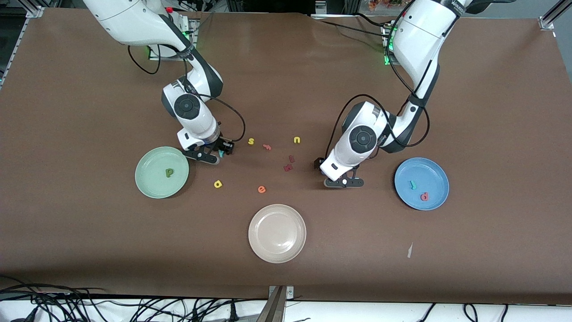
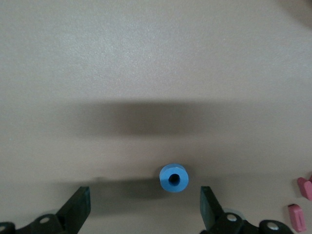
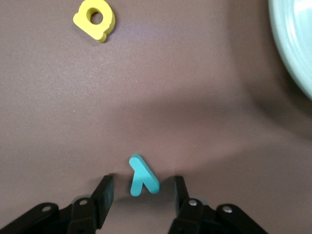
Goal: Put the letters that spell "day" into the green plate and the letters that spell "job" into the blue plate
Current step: 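Place the teal y on the green plate while the left gripper carries o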
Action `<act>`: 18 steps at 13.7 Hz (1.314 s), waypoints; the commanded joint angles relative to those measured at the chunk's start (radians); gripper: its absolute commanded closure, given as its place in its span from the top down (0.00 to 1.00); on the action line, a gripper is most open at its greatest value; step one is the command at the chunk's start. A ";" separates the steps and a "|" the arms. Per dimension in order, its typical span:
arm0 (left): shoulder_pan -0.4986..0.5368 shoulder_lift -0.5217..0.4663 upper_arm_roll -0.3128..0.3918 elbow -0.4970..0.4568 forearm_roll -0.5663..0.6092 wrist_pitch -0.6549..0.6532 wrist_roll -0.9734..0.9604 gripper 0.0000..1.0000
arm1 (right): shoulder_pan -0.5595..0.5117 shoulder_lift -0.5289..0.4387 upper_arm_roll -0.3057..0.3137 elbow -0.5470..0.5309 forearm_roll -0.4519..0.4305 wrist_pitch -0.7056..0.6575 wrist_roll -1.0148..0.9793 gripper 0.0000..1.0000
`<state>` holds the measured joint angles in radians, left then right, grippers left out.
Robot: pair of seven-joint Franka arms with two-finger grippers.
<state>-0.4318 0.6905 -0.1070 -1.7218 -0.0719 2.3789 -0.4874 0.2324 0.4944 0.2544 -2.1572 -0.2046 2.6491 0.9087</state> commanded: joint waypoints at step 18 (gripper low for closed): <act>-0.076 0.063 0.018 0.054 0.090 0.006 -0.126 0.48 | -0.047 -0.097 -0.055 0.130 0.002 -0.303 -0.262 0.20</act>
<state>-0.4910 0.7331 -0.1018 -1.6906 -0.0053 2.3899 -0.5842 0.2122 0.4262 0.2142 -2.0825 -0.2073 2.4534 0.7456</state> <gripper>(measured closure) 0.423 0.736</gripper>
